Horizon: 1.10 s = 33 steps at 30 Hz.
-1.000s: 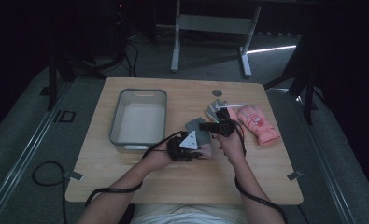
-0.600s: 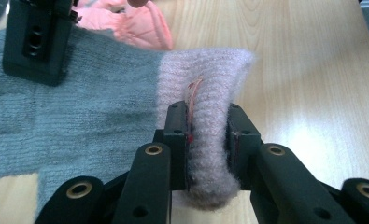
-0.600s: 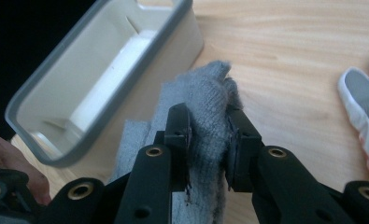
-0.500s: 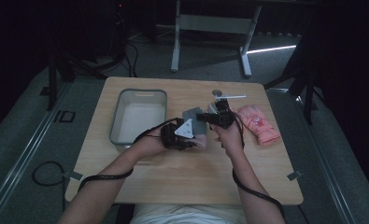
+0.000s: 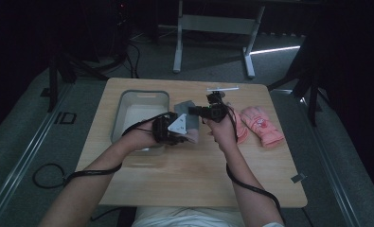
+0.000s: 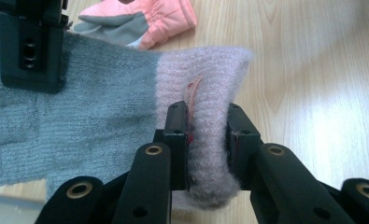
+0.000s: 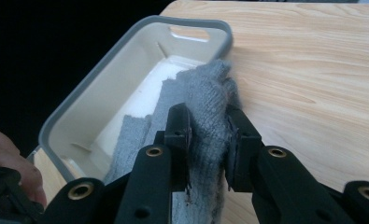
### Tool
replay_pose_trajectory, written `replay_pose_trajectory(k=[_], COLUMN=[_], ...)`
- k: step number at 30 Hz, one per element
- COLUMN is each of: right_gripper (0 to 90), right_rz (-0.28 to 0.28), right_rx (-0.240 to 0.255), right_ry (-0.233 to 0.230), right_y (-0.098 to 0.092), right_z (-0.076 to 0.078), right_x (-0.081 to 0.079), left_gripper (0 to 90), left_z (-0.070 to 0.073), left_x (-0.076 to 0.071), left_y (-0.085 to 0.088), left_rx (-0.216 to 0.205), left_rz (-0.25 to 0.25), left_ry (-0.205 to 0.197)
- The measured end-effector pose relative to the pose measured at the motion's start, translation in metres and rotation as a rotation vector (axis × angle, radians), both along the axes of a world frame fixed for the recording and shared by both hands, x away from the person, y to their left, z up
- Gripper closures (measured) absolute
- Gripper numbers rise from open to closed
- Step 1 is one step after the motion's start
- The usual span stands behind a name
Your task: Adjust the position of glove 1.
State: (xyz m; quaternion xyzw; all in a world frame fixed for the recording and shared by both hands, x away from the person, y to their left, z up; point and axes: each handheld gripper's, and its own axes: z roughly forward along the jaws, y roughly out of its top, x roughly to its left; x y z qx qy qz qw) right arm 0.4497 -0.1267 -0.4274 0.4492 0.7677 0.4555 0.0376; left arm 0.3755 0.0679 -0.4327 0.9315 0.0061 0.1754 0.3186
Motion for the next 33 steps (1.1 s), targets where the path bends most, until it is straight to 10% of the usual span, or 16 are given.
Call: replay_pose_trajectory(k=[17,33], right_gripper=[74.0,74.0], right_rz=[0.081,0.112], right_rx=[-0.018,-0.024], right_ry=[-0.022,0.022], right_y=[0.063,0.112], right_z=[0.012,-0.009], right_x=[0.012,0.028], left_gripper=[74.0,73.8], left_z=[0.015,-0.015], left_x=[0.0,0.021], left_y=[0.052,0.106], left_rx=[0.063,0.053], left_rz=[0.055,0.036], left_ry=[-0.01,0.039])
